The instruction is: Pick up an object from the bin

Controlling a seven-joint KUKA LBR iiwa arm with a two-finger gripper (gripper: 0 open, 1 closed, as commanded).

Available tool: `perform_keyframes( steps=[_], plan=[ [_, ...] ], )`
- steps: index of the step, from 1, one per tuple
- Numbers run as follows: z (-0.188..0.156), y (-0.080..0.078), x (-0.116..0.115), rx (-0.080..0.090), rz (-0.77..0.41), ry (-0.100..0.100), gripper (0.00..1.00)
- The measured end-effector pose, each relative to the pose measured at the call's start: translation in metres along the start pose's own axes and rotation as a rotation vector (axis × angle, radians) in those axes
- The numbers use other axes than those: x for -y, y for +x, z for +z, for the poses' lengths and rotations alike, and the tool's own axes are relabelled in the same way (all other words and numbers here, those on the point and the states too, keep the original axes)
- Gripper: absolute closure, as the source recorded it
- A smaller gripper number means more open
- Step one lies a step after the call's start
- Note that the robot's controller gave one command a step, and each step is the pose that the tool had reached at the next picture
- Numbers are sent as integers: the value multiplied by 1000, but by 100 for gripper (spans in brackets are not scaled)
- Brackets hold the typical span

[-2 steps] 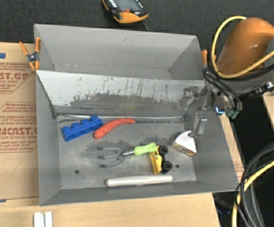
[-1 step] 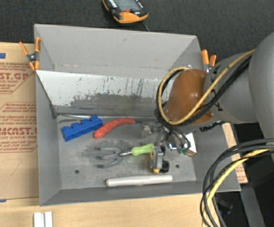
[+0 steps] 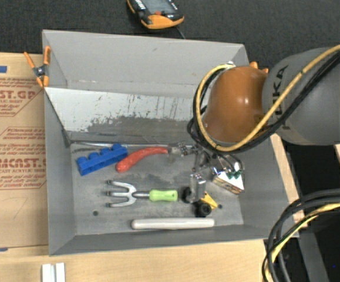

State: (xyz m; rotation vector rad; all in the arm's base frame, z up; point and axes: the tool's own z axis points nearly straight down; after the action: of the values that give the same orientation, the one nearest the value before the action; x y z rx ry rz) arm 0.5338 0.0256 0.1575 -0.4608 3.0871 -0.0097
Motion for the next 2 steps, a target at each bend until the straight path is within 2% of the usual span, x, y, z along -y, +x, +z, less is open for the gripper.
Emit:
perform_keyframes(
  steps=[1, 2],
  plan=[
    [58, -9, -46, -25, -7, -13, 0],
    [85, 0, -52, 9, -139, 2, 0]
  ],
)
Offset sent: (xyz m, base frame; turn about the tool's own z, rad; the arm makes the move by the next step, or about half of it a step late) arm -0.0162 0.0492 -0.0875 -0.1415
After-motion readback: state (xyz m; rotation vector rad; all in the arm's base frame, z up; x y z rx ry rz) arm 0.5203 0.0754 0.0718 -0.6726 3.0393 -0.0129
